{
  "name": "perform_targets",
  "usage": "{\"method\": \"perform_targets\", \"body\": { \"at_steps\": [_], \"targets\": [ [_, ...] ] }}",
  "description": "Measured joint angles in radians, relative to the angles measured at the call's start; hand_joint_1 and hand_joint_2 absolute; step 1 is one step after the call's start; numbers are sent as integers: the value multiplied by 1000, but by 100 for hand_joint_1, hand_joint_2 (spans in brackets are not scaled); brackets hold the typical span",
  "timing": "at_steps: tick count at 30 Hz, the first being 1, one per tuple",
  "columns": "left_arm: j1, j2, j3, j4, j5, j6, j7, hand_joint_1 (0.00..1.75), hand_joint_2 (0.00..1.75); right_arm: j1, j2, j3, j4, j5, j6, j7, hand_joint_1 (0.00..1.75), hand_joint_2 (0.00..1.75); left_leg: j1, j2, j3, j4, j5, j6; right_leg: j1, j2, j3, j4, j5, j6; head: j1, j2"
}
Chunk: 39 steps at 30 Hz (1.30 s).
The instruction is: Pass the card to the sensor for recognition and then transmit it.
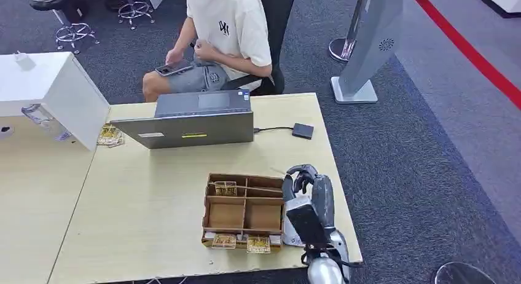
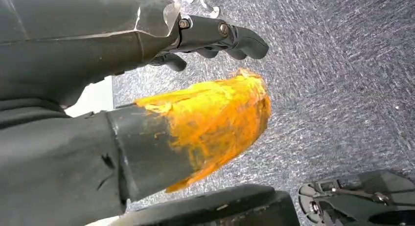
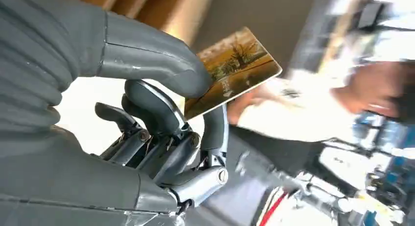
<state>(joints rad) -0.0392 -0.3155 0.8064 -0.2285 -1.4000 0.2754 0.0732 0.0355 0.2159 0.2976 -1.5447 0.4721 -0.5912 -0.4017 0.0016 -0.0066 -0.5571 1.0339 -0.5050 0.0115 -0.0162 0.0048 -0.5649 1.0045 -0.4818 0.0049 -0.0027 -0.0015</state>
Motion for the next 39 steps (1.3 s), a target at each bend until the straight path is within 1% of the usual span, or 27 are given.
{"method": "perform_targets", "body": {
  "at_steps": [2,7,10,14,18,21,22,25,31,36,39],
  "targets": [
    [0,-3,0,0,2,0,0,0,0,1,-5,2,-58,-62,26,-15,175,175,0,0,0,0,0,0,0,0,0,0,0,0,0,0],
    [0,-3,0,0,2,0,0,0,0,-1,-9,10,-127,-78,41,-33,175,175,0,0,0,0,0,0,0,0,0,0,0,0,0,0],
    [0,-3,0,0,0,0,-2,0,0,-12,-11,19,-129,-50,38,-42,175,175,0,0,0,0,0,0,0,0,0,0,0,0,0,0],
    [0,-3,-1,0,-9,-3,-2,0,0,-47,-11,44,-116,28,13,-39,175,175,0,0,0,0,0,0,0,0,0,0,0,0,0,0],
    [-2,-3,-6,0,-28,-6,5,0,0,-121,-11,80,-61,175,-41,-7,175,175,0,0,0,0,1,0,0,0,0,0,0,0,0,0],
    [-10,-7,-19,0,-48,-3,45,0,0,-205,-11,105,6,290,-79,36,175,175,0,1,1,0,1,0,0,1,0,0,1,0,0,0],
    [-15,-8,-25,0,-58,-3,61,0,0,-238,-11,111,34,346,-90,52,175,175,0,1,1,0,1,0,0,1,0,0,1,0,0,0],
    [-27,-9,-44,0,-74,-8,87,0,0,-327,1,116,110,449,-94,86,175,175,0,0,1,0,2,1,0,1,1,0,2,0,0,0],
    [-48,-9,-84,0,-101,-37,117,0,0,-486,50,112,264,663,-98,137,175,175,0,1,1,0,2,1,0,1,0,1,2,0,0,0],
    [-68,-9,-110,0,-118,-58,137,0,0,-568,90,86,362,817,-98,164,175,175,0,1,1,0,2,1,0,1,0,1,2,0,0,0],
    [-80,-9,-127,0,-126,-73,149,0,0,-608,108,72,414,891,-98,196,175,175,0,0,1,0,2,1,0,1,0,1,2,0,0,0]
  ]
}}
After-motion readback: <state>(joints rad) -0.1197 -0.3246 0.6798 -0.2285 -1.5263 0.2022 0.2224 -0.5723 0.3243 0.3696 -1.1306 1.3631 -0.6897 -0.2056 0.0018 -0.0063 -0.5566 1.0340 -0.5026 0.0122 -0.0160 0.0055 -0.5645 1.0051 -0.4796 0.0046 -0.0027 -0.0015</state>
